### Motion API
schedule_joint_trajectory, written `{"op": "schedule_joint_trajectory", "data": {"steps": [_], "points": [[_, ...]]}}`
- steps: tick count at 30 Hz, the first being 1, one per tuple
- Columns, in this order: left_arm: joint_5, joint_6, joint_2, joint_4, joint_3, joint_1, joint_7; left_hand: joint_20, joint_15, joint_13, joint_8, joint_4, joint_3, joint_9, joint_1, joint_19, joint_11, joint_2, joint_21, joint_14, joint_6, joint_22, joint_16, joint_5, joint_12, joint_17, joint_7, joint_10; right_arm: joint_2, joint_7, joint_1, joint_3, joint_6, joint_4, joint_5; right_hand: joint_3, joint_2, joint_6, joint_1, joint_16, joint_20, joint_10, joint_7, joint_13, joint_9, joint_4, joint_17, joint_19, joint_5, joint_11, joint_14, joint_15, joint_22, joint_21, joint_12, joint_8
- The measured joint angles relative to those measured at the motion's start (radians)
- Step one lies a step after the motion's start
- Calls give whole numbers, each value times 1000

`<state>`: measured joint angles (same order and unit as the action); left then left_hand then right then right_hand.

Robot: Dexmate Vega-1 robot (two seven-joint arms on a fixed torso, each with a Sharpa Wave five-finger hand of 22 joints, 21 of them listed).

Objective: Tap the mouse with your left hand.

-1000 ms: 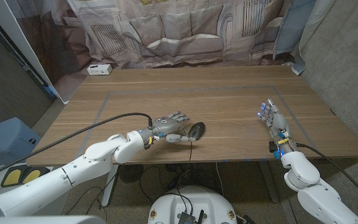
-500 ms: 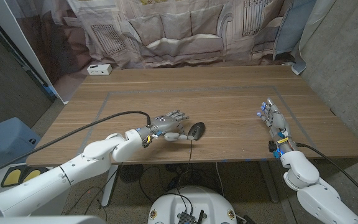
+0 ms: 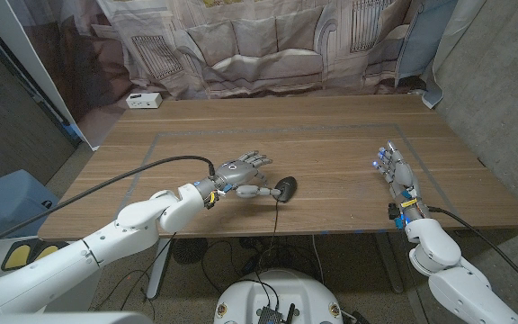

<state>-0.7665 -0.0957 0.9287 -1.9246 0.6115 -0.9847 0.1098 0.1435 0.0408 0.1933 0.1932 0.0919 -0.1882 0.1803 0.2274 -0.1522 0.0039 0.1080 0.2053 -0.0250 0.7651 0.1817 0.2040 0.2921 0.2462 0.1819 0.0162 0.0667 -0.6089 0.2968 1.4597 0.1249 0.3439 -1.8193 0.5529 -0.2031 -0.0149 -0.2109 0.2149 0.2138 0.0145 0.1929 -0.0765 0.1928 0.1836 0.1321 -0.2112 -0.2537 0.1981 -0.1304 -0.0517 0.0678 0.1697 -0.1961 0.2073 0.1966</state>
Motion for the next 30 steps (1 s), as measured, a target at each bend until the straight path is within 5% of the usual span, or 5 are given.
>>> {"op": "schedule_joint_trajectory", "data": {"steps": [4, 9, 13, 30], "points": [[0, 8, 5, -12, -9, -10, 9, 8, 2, 0, -24, -4, 4, 4, 23, 8, 4, 6, 0, 23, -120, 0, 0, -14, 6, 0, -24, 18, 3, 1, 2, -1, 6, 0, -1, 0, 0, 0, 0, 0, 0, 0, 0, 0, 0, 0, 0, 0, 0, 0, 0, 0, 0, 0, 0, 0], [1, 18, 10, -27, -21, -27, 21, 24, 15, 5, -31, -4, 4, 4, 40, 34, 3, 4, 0, 56, -439, 0, 0, -41, 5, 0, -72, 48, 5, 1, 5, -1, 12, 0, -2, 0, 0, 0, 0, 0, 0, 0, 0, 0, 0, 0, 0, 0, 0, 0, 0, 0, 0, 0, 0, 0], [1, 30, 13, -38, -28, -41, 32, 19, 13, 5, -31, -4, 4, 1, 46, 49, 3, 9, 0, 65, -610, 0, -5, -48, -3, 0, -88, 53, 7, -1, 7, -1, 17, 3, -3, 0, 0, 0, 0, 0, 0, 0, 0, 0, 0, 0, 0, 0, 0, 0, 0, 0, 0, 0, 0, 0], [52, 70, 19, -69, -79, -99, 81, 21, 13, 9, -11, -4, 4, 1, 55, 65, -2, 11, 0, 64, -626, 0, -5, -52, -11, 0, -68, 48, 13, -5, 10, 0, 35, 4, -15, 4, 0, 0, 0, 0, 0, 0, 0, 0, 0, -4, 0, 0, 0, 0, 0, 0, 0, 0, 0, 0]]}}
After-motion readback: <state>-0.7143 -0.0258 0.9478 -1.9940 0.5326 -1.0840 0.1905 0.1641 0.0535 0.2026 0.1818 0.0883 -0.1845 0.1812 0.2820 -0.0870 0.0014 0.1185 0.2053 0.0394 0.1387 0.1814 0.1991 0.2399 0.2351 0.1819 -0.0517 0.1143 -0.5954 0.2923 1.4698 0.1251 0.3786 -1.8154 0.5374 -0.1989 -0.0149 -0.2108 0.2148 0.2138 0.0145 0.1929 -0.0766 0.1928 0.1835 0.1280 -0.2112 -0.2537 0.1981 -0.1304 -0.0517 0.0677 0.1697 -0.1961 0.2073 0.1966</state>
